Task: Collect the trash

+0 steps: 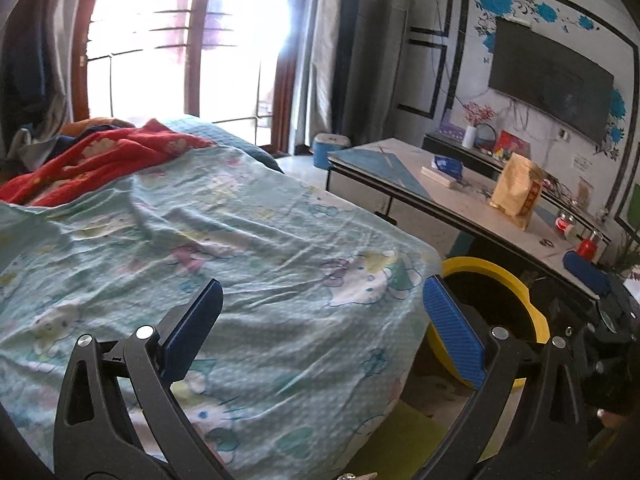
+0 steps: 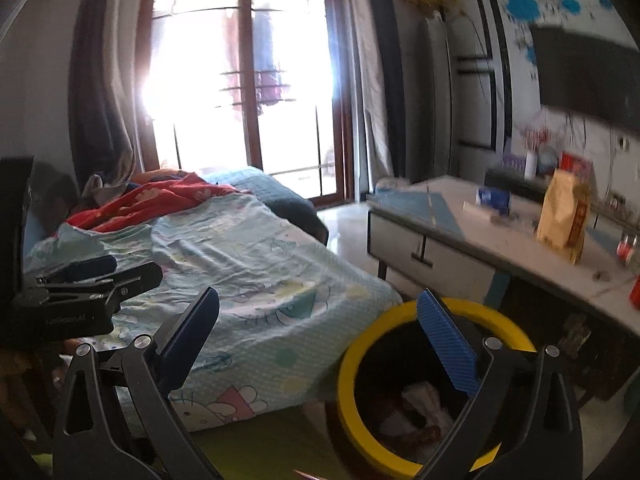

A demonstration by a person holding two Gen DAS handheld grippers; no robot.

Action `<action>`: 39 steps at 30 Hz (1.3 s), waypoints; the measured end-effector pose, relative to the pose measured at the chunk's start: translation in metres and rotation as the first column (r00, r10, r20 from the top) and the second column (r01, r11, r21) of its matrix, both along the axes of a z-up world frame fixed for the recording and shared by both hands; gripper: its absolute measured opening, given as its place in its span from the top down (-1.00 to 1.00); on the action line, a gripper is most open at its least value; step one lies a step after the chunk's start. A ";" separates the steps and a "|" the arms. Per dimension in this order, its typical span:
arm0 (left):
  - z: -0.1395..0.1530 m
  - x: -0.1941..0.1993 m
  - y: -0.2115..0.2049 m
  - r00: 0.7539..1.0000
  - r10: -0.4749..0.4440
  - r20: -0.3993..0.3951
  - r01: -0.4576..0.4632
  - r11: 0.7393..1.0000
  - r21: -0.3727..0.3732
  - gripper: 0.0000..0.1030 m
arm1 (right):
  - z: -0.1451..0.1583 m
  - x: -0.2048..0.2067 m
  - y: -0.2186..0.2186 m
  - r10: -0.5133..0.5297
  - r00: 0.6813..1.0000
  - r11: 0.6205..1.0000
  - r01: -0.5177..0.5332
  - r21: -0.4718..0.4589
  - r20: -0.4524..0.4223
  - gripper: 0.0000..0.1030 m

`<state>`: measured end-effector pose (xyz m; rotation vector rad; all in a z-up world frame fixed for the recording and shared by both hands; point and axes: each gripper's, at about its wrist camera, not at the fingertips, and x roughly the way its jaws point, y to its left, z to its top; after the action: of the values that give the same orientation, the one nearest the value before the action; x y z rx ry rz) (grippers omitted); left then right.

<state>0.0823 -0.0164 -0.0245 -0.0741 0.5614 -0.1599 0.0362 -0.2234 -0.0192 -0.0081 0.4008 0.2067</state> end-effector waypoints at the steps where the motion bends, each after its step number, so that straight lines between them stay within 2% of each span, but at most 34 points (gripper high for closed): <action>1: 0.001 -0.003 0.003 1.000 0.009 0.012 -0.009 1.000 0.003 -0.79 | 0.002 -0.004 0.005 0.000 1.000 1.000 0.001 -0.018 0.031 -0.87; 7: 0.002 -0.026 0.016 0.995 0.054 0.087 -0.056 0.998 0.025 -0.79 | 0.005 -0.020 0.006 -0.033 0.989 0.999 0.033 0.005 0.143 -0.88; 17: -0.002 -0.043 0.017 0.984 0.070 0.163 -0.076 0.997 0.028 -0.79 | 0.001 -0.031 0.005 -0.045 0.977 0.999 0.045 0.007 0.208 -0.88; 39: -0.002 -0.045 0.014 0.984 0.067 0.166 -0.072 0.997 0.024 -0.79 | -0.004 -0.028 0.006 -0.046 0.981 0.999 0.045 0.011 0.191 -0.88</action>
<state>0.0372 -0.0021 -0.0266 -0.0505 0.3948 -0.0890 0.0086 -0.2177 -0.0232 -0.0119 0.2087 0.1601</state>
